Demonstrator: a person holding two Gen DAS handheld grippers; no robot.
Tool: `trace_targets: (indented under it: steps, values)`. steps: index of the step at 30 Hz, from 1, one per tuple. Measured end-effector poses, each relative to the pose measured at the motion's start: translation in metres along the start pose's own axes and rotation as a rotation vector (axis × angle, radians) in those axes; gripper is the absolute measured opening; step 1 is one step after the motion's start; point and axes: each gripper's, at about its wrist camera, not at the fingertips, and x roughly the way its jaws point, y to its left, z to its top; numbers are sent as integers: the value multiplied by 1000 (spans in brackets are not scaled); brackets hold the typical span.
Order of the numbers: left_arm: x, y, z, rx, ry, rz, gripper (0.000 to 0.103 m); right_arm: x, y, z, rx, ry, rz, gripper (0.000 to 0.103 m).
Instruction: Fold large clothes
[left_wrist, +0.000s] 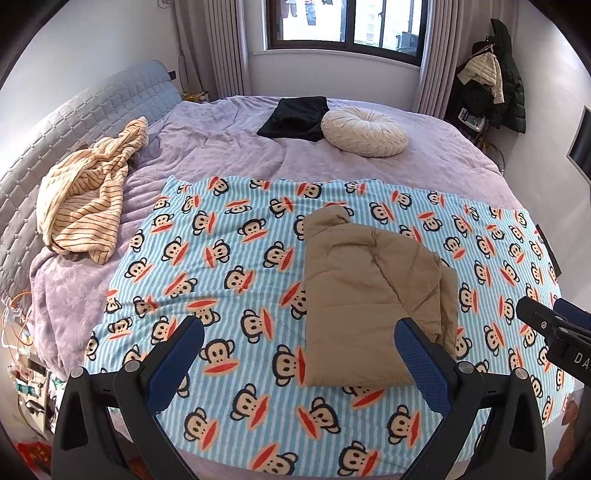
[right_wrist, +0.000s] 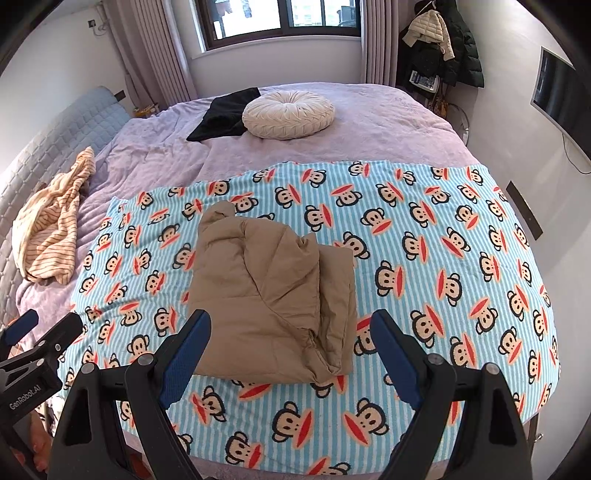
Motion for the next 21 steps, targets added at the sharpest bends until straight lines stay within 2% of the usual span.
trace_targets:
  steps: [21]
  values:
    - [0, 2, 0, -1, 0, 1, 103, -2, 3, -2, 4, 1, 0, 90]
